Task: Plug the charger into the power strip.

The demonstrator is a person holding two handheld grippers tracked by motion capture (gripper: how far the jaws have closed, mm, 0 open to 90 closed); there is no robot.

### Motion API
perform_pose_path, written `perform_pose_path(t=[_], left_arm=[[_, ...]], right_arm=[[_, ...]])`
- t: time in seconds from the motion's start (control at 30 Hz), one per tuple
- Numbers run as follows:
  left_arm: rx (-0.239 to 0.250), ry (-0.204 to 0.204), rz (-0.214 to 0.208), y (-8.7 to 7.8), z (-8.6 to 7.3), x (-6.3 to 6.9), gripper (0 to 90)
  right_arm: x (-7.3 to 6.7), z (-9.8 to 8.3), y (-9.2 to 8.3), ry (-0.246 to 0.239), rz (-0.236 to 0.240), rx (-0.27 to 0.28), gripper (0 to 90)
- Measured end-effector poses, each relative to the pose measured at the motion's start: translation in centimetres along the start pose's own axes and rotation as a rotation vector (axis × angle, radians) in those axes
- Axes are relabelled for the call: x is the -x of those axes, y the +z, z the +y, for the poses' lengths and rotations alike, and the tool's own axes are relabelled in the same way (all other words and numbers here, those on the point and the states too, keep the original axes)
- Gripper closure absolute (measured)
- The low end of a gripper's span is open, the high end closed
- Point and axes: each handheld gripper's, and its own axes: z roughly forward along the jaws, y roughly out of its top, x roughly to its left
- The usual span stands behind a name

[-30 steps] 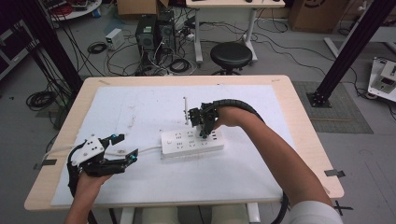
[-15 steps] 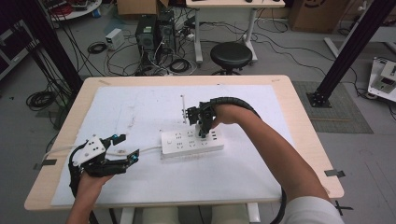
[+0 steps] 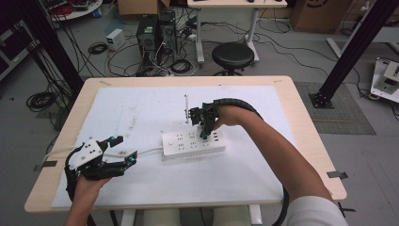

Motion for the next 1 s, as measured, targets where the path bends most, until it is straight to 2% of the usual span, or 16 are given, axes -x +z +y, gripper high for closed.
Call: perform_pose_path(t=[0.1,0.13,0.17,0.3,0.4,0.47,0.5,0.53,0.57,0.6,0.73,0.83,0.87,0.93,0.97,1.0], left_arm=[[0.003,0.003,0.006,-0.2,0.2,-0.1,23.4],[0.003,0.003,0.006,-0.2,0.2,-0.1,23.3],[0.007,0.002,0.006,-0.2,0.3,-0.1,23.4],[0.004,0.008,0.002,-0.2,0.4,-0.1,23.3],[0.006,0.008,0.003,-0.2,0.4,-0.1,23.4],[0.006,0.007,0.005,-0.2,0.4,-0.1,23.3],[0.006,0.007,0.005,-0.2,0.4,-0.1,23.3],[0.005,0.005,0.002,-0.2,0.4,-0.1,23.3],[0.004,0.009,0.002,-0.2,0.4,-0.1,23.3],[0.005,0.005,0.003,-0.1,0.4,-0.1,23.3],[0.004,0.006,-0.007,0.2,0.4,0.1,23.3],[0.003,0.011,-0.01,0.3,0.5,0.2,23.3],[0.004,0.007,-0.011,0.4,0.5,0.3,23.3],[0.004,0.009,-0.013,0.4,0.5,0.3,23.3],[0.004,0.011,-0.014,0.4,0.6,0.3,23.3],[0.004,0.012,-0.013,0.4,0.6,0.3,23.3]], right_arm=[[0.1,-0.1,0.1,-0.027,-0.004,0.015,63.8],[0.1,-0.1,0.1,-0.027,-0.004,0.015,63.8],[0.2,-0.4,0.1,-0.029,-0.003,0.039,63.6],[0.0,-0.5,0.1,-0.022,-0.013,0.054,63.1],[0.1,-0.7,0.1,0.06,-0.002,0.074,57.4],[0.2,-1.2,0.1,0.118,-0.005,0.108,44.8],[0.2,-1.2,0.1,0.118,-0.005,0.108,44.8],[0.2,-1.4,0.2,0.133,-0.011,0.119,39.0],[0.1,-1.7,0.1,0.173,-0.011,0.138,33.1],[0.1,-1.9,0.0,0.191,-0.015,0.142,29.6],[0.1,-2.5,-0.7,0.234,-0.027,0.204,23.8],[0.1,-2.9,-1.4,0.267,0.028,0.252,23.7],[0.1,-2.9,-1.5,0.27,0.033,0.265,22.5],[-0.1,-3.0,-2.0,0.285,0.006,0.296,21.7],[-0.1,-3.1,-2.2,0.308,-0.015,0.304,21.5],[-0.1,-3.2,-2.3,0.319,-0.013,0.307,18.7]])
